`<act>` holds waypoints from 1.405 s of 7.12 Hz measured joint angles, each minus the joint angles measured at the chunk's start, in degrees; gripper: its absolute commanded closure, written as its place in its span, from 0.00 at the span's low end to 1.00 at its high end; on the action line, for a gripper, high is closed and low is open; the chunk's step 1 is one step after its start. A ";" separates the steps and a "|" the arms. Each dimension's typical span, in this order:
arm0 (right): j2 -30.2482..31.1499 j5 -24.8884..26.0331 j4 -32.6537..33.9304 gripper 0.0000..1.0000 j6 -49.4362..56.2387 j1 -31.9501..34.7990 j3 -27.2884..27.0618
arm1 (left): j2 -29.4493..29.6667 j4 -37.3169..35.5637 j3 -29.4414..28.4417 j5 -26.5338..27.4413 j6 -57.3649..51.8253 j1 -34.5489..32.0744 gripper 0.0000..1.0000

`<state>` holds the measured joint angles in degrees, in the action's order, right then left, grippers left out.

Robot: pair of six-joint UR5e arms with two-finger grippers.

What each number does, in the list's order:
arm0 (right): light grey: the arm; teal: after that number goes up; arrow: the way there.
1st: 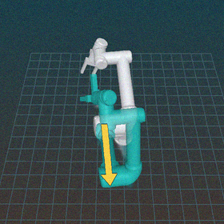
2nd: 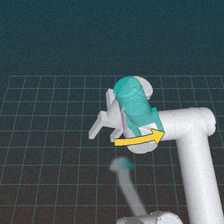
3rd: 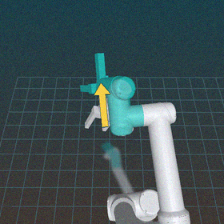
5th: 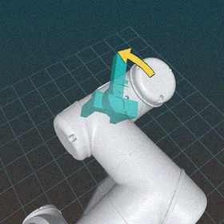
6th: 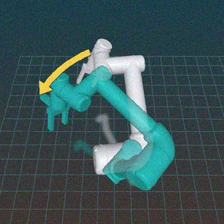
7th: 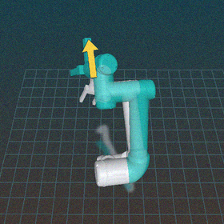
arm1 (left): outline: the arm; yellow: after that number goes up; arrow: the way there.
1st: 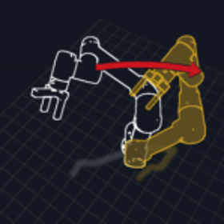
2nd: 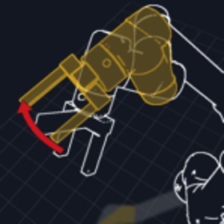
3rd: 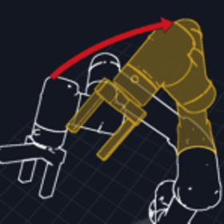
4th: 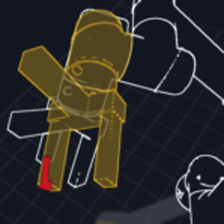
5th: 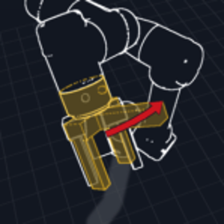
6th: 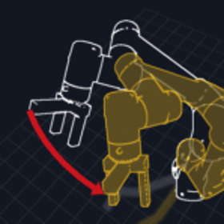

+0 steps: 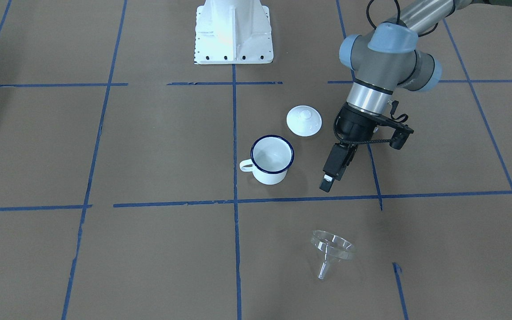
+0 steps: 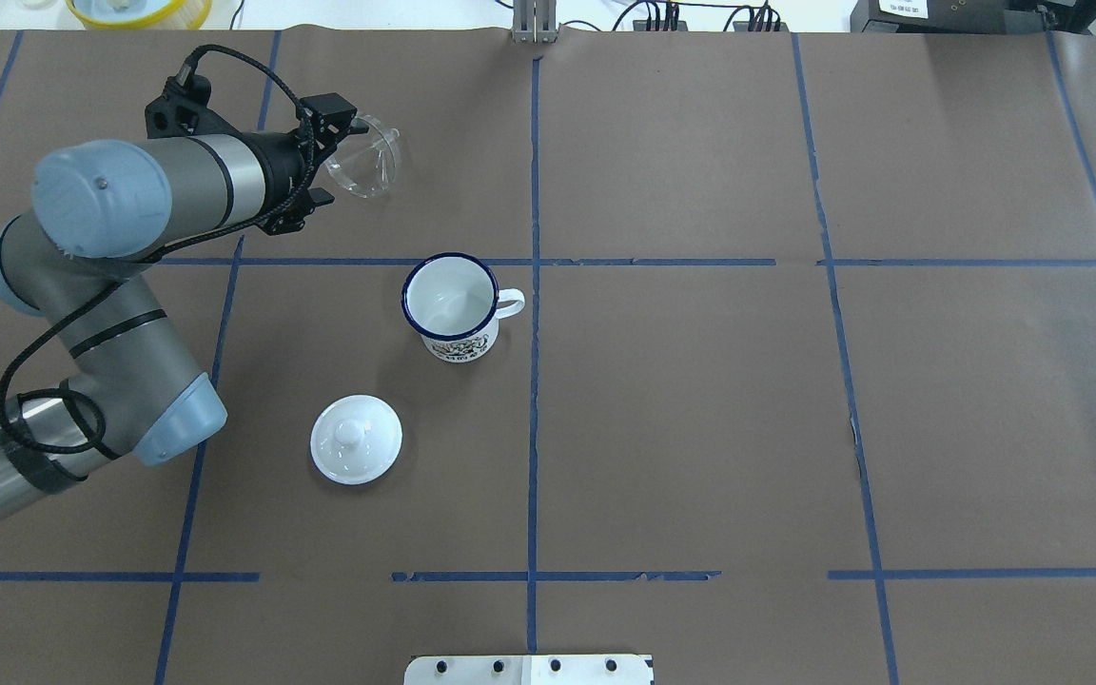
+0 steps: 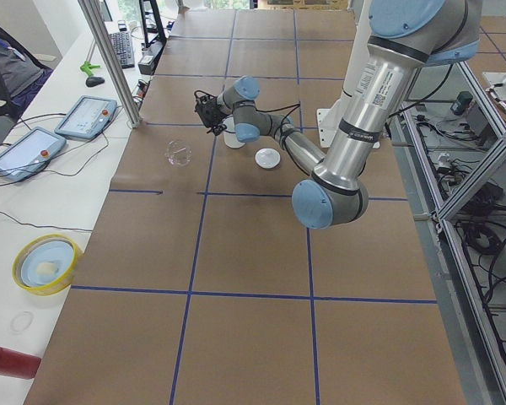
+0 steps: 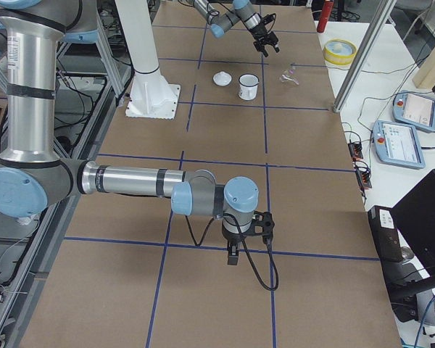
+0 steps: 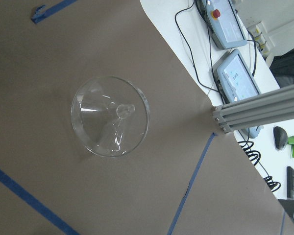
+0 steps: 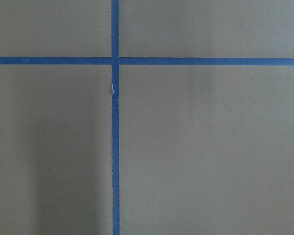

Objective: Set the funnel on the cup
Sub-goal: 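Move the left gripper over the clear glass funnel, then grasp the funnel rim with the left gripper and lift it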

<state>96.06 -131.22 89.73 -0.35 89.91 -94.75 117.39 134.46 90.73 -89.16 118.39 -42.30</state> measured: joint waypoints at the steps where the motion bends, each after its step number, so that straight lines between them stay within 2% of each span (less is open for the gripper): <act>1: 0.00 0.00 0.00 0.00 0.00 0.00 0.00 | 2.36 1.24 -5.51 0.32 2.11 -0.74 0.05; 5: 0.00 0.00 0.00 0.00 0.00 0.00 0.00 | 10.22 10.32 -23.72 0.51 4.45 -3.75 0.18; 6: 0.00 0.00 0.00 0.00 0.00 0.00 0.00 | 11.37 11.51 -26.13 0.49 4.47 -4.09 0.28; 8: 0.00 0.00 0.00 0.00 0.00 0.00 0.00 | 12.71 12.44 -28.18 0.48 4.48 -4.19 0.33; 9: 0.00 0.00 0.00 0.00 0.00 0.00 0.00 | 13.12 12.54 -28.54 0.48 4.48 -4.20 0.42; 10: 0.00 0.00 0.00 0.00 0.00 0.00 0.00 | 13.42 12.57 -28.69 0.48 4.48 -4.23 0.91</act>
<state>96.06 -131.22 89.74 -0.35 89.91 -94.75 130.81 147.03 62.04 -88.68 122.87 -46.53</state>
